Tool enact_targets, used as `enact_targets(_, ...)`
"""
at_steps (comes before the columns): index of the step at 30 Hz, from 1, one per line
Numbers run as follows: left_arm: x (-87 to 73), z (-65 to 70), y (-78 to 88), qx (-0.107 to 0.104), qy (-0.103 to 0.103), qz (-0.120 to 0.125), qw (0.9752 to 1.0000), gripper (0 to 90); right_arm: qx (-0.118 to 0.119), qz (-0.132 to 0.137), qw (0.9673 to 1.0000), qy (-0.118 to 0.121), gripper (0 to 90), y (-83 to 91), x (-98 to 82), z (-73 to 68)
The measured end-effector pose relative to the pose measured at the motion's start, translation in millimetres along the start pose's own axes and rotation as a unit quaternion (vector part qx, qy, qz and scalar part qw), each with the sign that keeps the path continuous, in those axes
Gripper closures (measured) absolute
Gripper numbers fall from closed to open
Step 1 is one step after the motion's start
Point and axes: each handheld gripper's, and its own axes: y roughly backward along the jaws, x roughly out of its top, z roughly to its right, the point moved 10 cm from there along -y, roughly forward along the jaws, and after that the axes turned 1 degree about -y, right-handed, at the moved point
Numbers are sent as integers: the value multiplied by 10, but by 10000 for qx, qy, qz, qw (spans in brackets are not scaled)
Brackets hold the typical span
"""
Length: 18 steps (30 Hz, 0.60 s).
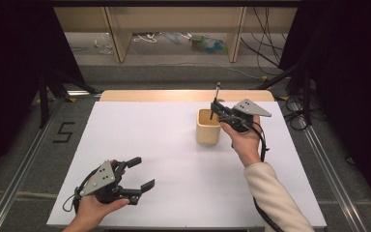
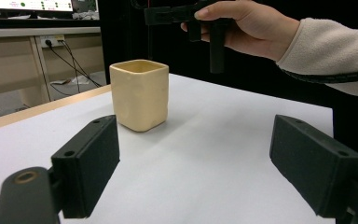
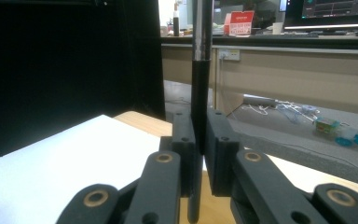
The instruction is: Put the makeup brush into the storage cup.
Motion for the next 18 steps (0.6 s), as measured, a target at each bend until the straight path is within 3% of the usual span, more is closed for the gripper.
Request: enact_targets(18, 0, -1, -3, -6, -1, 11, 10000, 158, -16, -81, 10000, 6, 841, -44, -22, 33)
